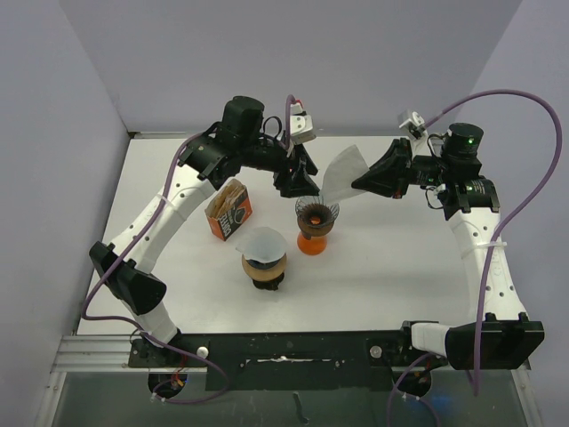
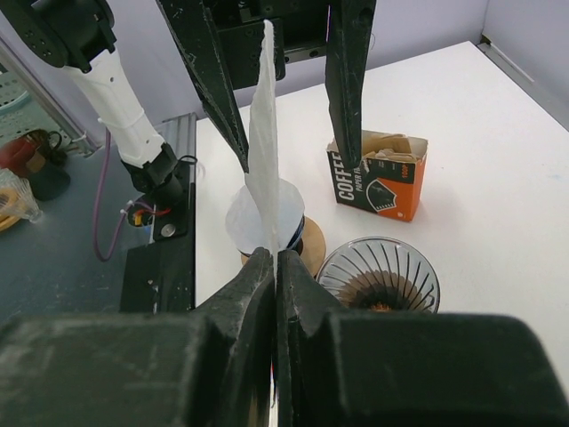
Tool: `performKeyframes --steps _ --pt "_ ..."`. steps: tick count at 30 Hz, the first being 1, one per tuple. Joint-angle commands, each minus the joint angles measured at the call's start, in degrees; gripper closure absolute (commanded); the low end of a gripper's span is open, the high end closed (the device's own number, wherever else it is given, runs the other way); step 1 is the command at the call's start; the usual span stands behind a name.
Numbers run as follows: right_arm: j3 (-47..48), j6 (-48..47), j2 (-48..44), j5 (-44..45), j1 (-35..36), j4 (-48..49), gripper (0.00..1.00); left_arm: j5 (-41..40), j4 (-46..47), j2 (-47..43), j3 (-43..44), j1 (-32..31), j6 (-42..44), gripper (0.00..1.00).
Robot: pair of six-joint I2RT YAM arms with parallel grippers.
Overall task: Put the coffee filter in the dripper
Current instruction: Place the coffee filter in the coffee dripper.
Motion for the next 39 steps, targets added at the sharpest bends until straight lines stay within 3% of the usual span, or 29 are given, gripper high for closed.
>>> performKeyframes --steps 1,30,39 --pt "2.2 -1.2 0.0 0.2 0.0 0.2 1.0 2.7 1.4 -2.3 3.3 -0.2 -1.1 0.44" --pt "2.8 -3.0 1.0 1.0 1.1 -1.1 1.0 4.4 6.7 -0.9 3.6 -0.2 -7.3 0.43" --pt "2.6 -3.8 0.0 0.9 1.1 -1.9 1.0 0.8 3.5 -2.7 3.2 1.1 -2.4 0.42"
